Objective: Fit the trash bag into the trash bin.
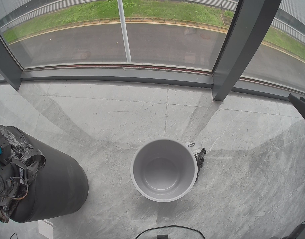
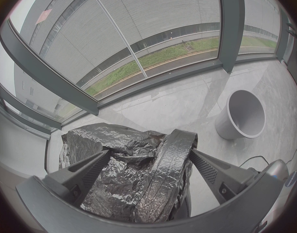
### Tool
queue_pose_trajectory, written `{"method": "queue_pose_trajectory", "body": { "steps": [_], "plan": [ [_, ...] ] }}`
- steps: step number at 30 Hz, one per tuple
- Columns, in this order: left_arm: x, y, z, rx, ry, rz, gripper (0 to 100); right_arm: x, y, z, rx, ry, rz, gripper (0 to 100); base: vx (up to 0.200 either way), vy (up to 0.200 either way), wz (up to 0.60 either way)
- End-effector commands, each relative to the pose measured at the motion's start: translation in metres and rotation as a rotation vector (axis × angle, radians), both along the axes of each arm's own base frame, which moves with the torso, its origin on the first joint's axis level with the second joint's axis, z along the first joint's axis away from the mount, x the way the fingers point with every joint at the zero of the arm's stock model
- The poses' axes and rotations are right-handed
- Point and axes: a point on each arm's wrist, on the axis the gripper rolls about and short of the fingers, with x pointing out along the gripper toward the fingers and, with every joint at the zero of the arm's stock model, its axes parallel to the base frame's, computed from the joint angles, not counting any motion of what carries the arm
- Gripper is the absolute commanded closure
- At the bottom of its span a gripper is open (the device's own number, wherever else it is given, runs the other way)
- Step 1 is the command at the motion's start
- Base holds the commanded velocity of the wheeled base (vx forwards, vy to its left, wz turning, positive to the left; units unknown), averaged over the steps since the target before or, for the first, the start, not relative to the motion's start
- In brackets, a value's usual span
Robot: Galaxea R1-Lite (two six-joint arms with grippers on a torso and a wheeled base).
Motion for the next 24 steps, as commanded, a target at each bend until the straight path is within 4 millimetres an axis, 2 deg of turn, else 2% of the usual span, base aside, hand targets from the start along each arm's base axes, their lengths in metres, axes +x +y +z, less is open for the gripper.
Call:
{"method": "queue_pose_trajectory", "body": {
  "steps": [1,4,5,18,22,24],
  "plan": [
    [0.01,0.0,-0.005,0.001,0.019,0.002,0,-0.001,0.0,0.0,0.001,-0.003,0.0,0,0.0,0.0,0.0],
    [0.014,0.0,-0.005,-0.001,0.009,0.004,0,-0.001,0.0,0.0,0.001,-0.004,0.0,0,0.0,0.0,0.0],
    [0.016,0.0,-0.006,0.0,0.014,0.004,100,-0.002,0.0,0.001,0.002,-0.007,0.002,0,0.0,0.0,0.0],
    [0.016,0.0,-0.003,-0.02,-0.014,0.012,100,-0.003,-0.001,0.001,0.003,-0.012,0.002,0,0.0,0.0,0.0],
    [0.016,-0.001,0.012,-0.108,-0.154,0.033,100,-0.005,-0.001,0.003,0.005,-0.021,0.0,0,0.0,0.0,0.0],
    [0.019,-0.002,0.023,-0.21,-0.257,0.051,100,-0.004,-0.001,0.004,0.007,-0.025,-0.001,0,0.0,0.0,0.0]
  ]
}}
